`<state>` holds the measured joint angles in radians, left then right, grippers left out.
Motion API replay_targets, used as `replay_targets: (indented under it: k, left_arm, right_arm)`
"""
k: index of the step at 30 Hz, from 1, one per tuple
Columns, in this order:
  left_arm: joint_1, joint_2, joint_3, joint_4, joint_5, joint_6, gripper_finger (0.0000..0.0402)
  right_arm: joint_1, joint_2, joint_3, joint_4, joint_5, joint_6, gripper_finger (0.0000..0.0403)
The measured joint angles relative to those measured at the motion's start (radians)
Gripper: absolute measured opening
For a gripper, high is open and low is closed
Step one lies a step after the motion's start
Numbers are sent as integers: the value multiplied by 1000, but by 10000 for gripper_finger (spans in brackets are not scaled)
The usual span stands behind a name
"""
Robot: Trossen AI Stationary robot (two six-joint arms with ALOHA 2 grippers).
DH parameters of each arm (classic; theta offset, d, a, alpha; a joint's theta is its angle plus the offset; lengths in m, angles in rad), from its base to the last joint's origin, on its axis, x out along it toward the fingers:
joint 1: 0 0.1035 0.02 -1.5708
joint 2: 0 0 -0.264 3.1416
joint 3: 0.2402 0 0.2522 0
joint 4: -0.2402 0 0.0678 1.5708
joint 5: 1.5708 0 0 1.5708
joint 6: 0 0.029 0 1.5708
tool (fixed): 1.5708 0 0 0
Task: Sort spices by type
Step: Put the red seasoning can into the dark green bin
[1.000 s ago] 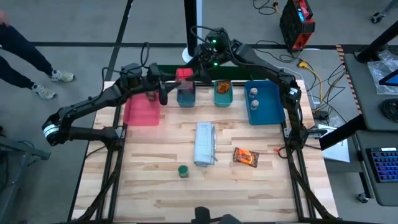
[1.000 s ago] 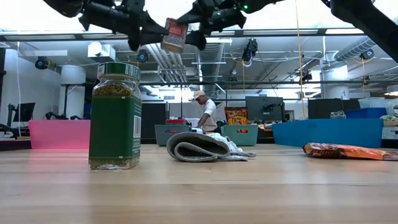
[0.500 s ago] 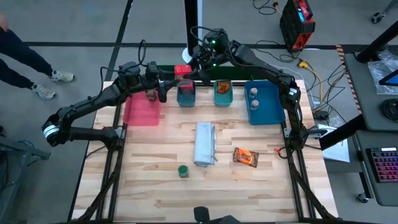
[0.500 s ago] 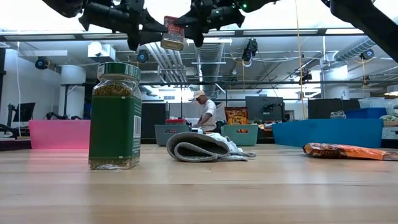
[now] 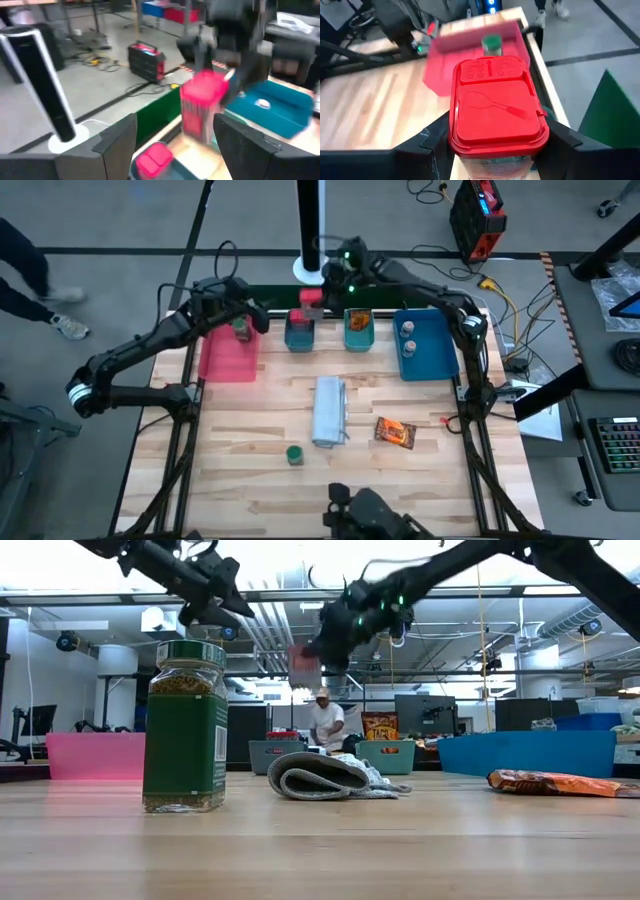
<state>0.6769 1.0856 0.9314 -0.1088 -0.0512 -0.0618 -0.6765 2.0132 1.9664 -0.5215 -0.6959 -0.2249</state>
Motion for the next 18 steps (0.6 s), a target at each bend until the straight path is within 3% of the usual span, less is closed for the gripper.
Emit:
replay_targets:
  k: [4,9,13,18]
  left_arm:
    - [0,-10,30,-5,-28,9,246]
    - [0,-12,73,-4,-31,27,247]
    - [0,-13,96,-8,-50,31,247]
    - [1,-13,103,-25,-56,32,247]
  right_arm:
    - [24,1,-183,291,9,52,198]
    - [59,1,-311,595,86,127,198]
    - [89,0,-381,647,194,117,198]
    - [119,0,-466,727,251,95,198]
